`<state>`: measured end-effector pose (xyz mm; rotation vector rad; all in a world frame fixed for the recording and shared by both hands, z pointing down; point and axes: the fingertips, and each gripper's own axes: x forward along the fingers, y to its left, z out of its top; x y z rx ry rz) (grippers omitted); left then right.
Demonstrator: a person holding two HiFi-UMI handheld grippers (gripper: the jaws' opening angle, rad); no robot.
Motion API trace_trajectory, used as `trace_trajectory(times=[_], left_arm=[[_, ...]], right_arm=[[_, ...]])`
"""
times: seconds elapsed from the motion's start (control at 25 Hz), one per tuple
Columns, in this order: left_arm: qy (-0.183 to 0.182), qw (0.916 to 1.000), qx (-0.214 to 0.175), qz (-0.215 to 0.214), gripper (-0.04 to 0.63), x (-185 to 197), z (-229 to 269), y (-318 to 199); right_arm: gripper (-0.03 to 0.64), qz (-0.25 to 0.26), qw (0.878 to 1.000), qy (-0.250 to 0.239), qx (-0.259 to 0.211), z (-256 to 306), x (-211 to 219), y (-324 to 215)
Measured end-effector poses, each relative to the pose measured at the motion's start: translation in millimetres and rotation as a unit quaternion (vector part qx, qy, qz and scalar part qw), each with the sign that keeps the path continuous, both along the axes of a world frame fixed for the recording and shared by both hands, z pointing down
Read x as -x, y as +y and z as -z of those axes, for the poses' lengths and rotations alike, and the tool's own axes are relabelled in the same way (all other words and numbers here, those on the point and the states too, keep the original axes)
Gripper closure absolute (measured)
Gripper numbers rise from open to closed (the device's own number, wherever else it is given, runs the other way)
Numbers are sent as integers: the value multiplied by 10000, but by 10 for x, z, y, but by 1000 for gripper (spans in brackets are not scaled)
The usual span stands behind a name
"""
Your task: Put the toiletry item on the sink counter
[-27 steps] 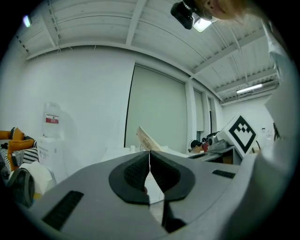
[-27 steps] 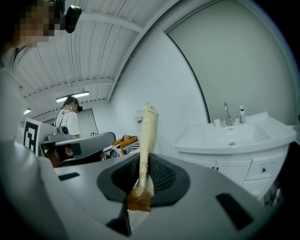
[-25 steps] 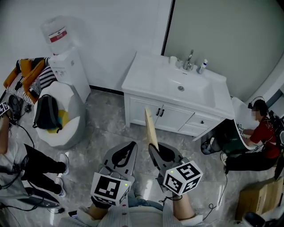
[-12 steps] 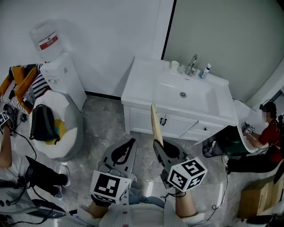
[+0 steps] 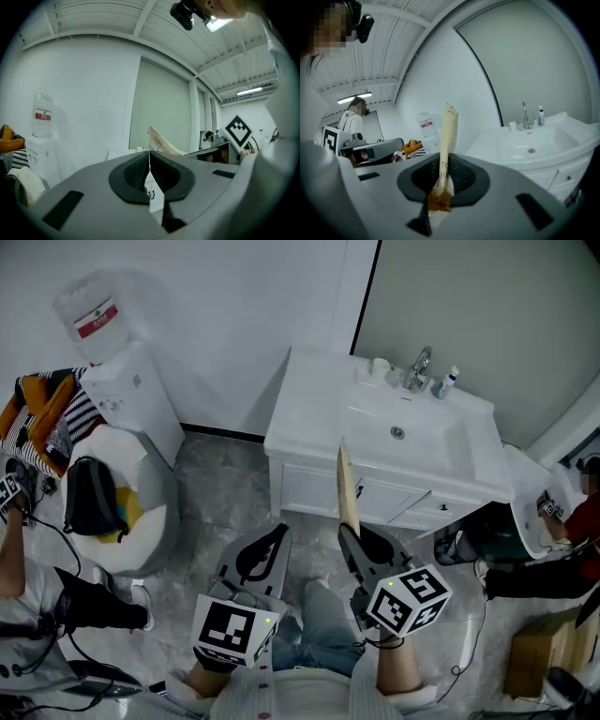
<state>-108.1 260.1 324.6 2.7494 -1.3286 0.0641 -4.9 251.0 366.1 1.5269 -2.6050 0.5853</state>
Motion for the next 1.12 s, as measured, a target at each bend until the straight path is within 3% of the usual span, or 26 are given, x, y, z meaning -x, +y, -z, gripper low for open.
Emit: trace_trajectory(times=[0.52, 1.12], left_arm=[[0, 9996, -58, 283, 577, -9, -22, -717], [-89, 9986, 105, 513, 578, -558, 92, -2306]], right_arm=[[560, 193, 9998, -9, -72, -20, -68, -825], [560, 503, 9986, -111, 145, 48, -533, -2467]])
